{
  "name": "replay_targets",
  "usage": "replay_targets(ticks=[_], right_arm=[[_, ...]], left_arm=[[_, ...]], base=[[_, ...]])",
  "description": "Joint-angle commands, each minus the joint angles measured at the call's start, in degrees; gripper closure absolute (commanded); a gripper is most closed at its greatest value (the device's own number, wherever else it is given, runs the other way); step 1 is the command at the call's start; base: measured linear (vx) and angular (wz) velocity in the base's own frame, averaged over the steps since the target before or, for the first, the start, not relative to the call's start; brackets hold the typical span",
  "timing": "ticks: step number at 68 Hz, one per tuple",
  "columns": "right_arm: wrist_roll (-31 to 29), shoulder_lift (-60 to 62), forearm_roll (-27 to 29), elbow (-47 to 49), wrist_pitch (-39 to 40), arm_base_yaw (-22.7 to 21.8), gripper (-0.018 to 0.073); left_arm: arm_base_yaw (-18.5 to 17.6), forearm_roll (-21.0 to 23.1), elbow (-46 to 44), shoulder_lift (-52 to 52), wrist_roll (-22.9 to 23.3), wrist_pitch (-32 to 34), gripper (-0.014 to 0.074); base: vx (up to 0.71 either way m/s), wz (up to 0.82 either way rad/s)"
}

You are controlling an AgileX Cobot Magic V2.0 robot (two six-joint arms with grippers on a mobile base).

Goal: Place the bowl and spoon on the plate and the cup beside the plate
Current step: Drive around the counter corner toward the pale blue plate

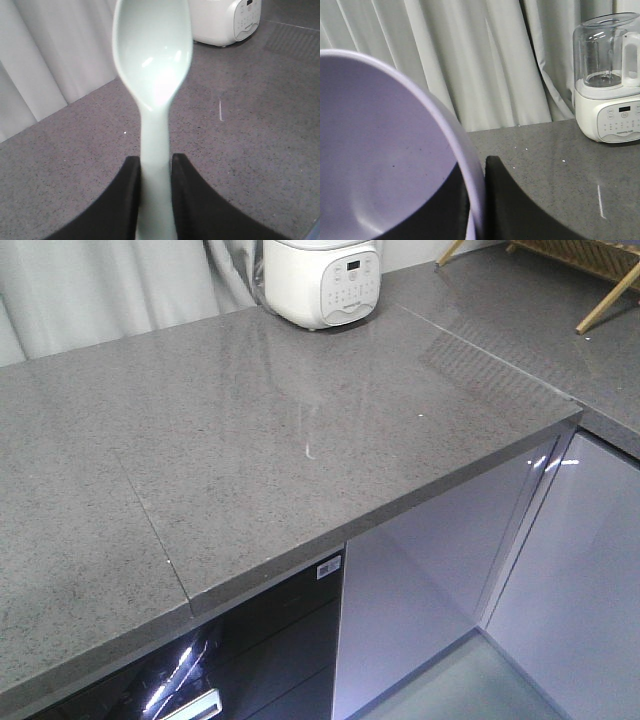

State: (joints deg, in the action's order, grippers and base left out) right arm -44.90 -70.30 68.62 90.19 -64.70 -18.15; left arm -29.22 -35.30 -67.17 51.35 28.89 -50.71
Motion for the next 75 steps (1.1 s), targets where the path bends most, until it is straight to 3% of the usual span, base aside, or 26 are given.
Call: replay_targets(ticks=[1, 75], right_arm=[[-0.6, 1.3, 3.7, 1.4, 2.2, -0.1, 0.0564], [-0.6, 1.3, 3.7, 1.4, 2.2, -0.1, 0.0564]], left_arm=[[0.0, -1.9, -1.3, -0.5, 0.4, 3.3, 0.0602], [0.0, -1.9, -1.3, -0.5, 0.4, 3.3, 0.0602]], base=[[-0.03, -0.14], [-0.03, -0.16]])
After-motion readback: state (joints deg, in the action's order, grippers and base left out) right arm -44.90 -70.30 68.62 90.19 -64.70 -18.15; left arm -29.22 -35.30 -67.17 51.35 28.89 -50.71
